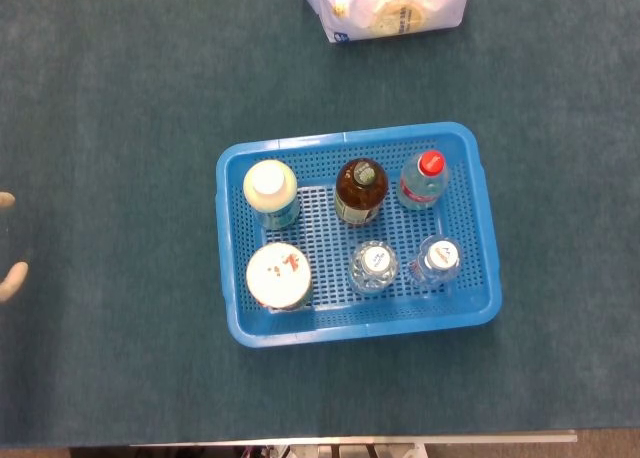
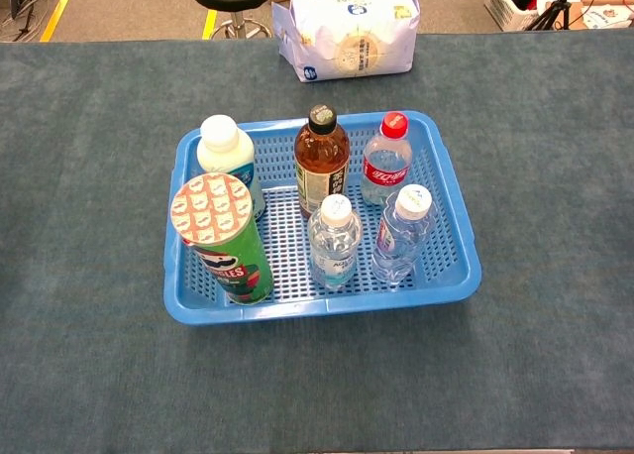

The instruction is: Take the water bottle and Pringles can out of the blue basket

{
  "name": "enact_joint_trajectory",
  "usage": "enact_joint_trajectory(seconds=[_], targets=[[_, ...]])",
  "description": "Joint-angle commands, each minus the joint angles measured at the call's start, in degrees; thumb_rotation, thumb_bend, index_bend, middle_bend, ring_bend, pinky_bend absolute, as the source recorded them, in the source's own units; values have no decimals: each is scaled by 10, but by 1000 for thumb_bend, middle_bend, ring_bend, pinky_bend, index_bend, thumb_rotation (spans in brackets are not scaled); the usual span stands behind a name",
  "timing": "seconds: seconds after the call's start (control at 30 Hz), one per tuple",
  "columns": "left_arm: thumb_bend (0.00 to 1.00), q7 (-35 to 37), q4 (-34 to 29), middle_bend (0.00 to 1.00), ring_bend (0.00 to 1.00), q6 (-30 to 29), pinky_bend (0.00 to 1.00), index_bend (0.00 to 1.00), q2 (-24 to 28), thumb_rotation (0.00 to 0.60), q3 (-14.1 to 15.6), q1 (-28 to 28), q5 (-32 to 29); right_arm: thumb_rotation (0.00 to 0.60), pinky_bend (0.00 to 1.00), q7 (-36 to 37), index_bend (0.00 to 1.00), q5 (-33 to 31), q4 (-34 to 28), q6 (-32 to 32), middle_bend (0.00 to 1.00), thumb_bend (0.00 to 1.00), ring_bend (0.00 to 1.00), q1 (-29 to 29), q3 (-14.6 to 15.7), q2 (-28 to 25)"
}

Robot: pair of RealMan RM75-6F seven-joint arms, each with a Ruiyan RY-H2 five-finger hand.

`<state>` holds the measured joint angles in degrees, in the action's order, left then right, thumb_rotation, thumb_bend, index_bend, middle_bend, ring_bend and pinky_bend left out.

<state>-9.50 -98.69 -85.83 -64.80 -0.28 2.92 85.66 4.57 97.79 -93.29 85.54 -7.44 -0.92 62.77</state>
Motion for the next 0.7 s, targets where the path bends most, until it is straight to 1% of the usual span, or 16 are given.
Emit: enact_joint_trajectory(seconds=[0.03, 0.23, 0.5, 0.7], targets=[[184, 0, -1, 258, 181, 0, 336, 282, -1, 600, 1, 0, 3, 600, 332, 3, 267, 27, -34, -16, 276, 0, 239, -16, 11, -27], [184, 1, 0, 258, 181, -2, 336, 283, -4, 600, 0, 0, 4, 600, 332, -2, 267, 50, -80, -40, 276, 0, 239, -38, 16, -58], [184, 5, 7, 258, 181, 6, 336, 283, -6, 600, 1, 3, 4, 600, 334, -25, 267, 66, -119, -82, 276, 0, 239, -68, 20, -80], [184, 13, 11, 258, 181, 4, 336, 283, -7, 600, 2, 0, 5, 600, 377, -43, 267, 68, -143, -129, 277, 0, 239, -97, 19, -88]])
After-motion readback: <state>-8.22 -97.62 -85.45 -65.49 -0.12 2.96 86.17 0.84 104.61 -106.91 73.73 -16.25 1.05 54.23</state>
